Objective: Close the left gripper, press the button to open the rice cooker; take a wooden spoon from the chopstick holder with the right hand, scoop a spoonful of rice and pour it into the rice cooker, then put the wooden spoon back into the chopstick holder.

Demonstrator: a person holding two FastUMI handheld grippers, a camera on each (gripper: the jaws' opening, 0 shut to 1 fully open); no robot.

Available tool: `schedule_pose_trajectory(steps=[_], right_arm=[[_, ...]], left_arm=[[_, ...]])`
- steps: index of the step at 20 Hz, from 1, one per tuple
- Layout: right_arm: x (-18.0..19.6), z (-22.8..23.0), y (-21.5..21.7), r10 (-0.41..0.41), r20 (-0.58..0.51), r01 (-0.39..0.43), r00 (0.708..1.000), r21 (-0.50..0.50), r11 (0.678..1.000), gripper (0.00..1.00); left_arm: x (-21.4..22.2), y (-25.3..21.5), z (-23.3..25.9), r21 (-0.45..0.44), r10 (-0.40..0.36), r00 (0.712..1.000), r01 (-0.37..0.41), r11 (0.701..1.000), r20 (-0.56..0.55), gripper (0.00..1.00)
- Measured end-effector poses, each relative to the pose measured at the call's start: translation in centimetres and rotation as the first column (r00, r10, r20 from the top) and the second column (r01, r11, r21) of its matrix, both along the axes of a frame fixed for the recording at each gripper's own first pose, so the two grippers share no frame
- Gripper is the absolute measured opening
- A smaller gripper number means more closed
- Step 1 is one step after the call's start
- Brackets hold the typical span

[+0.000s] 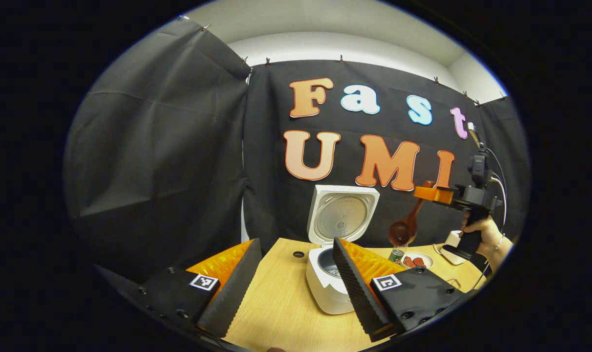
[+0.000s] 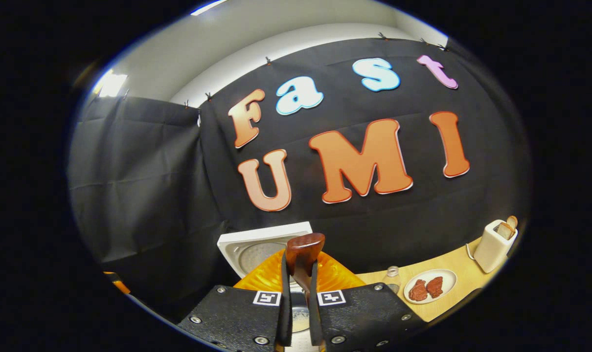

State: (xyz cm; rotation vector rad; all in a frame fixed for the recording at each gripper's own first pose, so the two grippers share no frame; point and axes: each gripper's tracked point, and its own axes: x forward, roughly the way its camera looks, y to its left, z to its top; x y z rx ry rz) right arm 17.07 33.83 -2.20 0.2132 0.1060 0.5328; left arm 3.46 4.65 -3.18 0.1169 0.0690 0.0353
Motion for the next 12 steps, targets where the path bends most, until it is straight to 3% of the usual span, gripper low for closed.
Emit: schedule_pose_trajectory(steps=[6, 7, 9, 12], right_arm=[[-1.5, -1.6, -12.0, -0.165, -0.049, 0.166, 0.985, 0.026, 0.986, 0.13], [-1.8, -2.2, -14.0, -0.191, -0.060, 0.193, 0.980, 0.022, 0.981, 0.08], [-2.6, -3.7, -17.6, -0.243, -0.091, 0.245, 0.966, 0.014, 0.969, 0.18], [-3.8, -5.7, -22.9, -0.316, -0.139, 0.321, 0.938, 0.011, 0.947, 0.13]], left_arm=[[0.5, -2.3, 0.5, 0.001, -0.049, 0.999, 0.049, 0.999, 0.013, 1.00], [0.6, -2.8, 0.5, 0.000, -0.058, 0.998, 0.058, 0.998, 0.012, 1.00], [0.7, -3.8, 0.7, 0.000, -0.077, 0.997, 0.077, 0.997, 0.015, 0.99], [0.7, -5.1, 0.9, 0.004, -0.095, 0.995, 0.095, 0.995, 0.019, 1.00]])
